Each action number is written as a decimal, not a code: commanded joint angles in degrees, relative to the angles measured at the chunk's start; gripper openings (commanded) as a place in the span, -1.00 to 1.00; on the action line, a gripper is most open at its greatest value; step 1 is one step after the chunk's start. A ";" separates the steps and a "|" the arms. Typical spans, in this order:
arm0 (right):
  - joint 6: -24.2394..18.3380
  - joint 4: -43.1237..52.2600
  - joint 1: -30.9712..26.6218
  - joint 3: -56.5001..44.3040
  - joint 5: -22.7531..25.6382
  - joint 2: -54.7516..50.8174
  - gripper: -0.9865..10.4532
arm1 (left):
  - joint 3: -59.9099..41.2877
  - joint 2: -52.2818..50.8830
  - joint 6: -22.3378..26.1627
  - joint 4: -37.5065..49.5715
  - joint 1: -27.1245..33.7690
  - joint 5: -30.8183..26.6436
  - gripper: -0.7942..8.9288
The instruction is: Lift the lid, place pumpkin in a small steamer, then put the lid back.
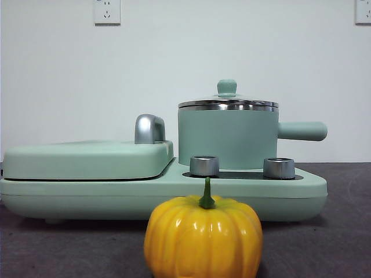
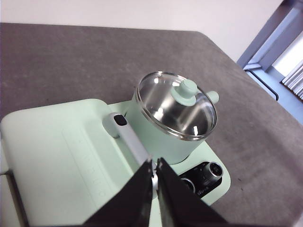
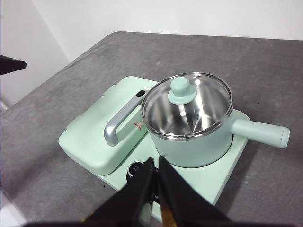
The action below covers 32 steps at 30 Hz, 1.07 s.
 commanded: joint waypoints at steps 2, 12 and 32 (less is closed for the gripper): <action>-0.72 0.07 0.13 0.90 -0.02 0.24 -0.77 | 1.07 0.37 1.22 0.77 -0.17 0.15 -0.74; -0.37 -0.70 0.13 0.90 0.28 0.24 0.01 | 1.05 1.11 -0.02 0.74 -0.17 0.13 0.26; 0.17 -11.65 0.15 0.94 0.11 2.86 0.00 | 22.56 21.11 6.73 -18.43 -1.88 0.11 0.26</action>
